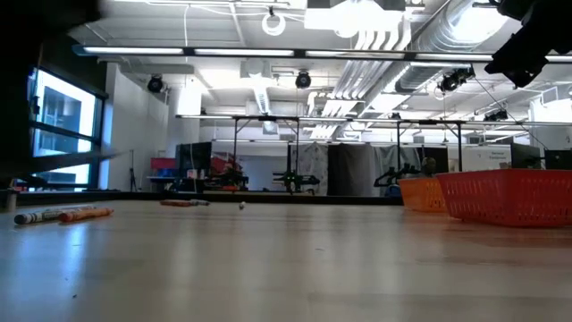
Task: Sort crayons
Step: Put the blue crayon into the blue bin
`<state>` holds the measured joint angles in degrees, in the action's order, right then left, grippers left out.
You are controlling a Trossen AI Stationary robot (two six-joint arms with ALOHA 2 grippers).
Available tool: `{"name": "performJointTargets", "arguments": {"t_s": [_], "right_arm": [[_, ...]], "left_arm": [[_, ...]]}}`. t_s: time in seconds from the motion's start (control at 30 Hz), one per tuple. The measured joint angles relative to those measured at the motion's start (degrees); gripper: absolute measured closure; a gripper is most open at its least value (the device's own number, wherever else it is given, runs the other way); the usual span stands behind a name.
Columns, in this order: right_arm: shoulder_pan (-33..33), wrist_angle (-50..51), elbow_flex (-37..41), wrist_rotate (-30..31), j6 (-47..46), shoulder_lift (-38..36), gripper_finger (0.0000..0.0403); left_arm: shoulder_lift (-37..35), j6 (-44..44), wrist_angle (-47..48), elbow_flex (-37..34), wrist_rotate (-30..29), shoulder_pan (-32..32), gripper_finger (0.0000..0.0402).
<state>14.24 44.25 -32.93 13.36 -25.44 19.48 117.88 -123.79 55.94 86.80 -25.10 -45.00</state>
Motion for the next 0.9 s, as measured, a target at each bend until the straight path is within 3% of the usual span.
{"name": "performJointTargets", "arguments": {"t_s": [0.17, 0.33, 0.47, 0.7, 0.9], "right_arm": [[0.00, 0.02, 0.00, -0.04, -1.55, -0.01, 0.0318], [0.00, 0.04, 0.00, -0.05, -1.26, -0.01, 0.0318], [0.01, 0.09, 0.00, -0.06, -1.11, -0.01, 0.0318], [0.02, 1.28, 0.00, -0.06, -1.11, 0.01, 0.0318], [0.02, 1.36, 0.00, -0.08, -1.11, -0.01, 0.0318]], "left_arm": [[-0.30, 21.71, -15.67, 0.00, -10.91, 5.18, 0.0401], [-0.32, 51.66, -35.63, 0.02, -12.07, 12.47, 0.0401], [-0.36, 66.76, -49.62, 0.03, -9.25, 17.22, 0.0401], [4.69, 76.11, -67.30, 0.71, 0.15, 21.99, 0.0401], [13.33, 82.39, -69.37, 10.79, 3.41, 22.59, 0.0401]]}}
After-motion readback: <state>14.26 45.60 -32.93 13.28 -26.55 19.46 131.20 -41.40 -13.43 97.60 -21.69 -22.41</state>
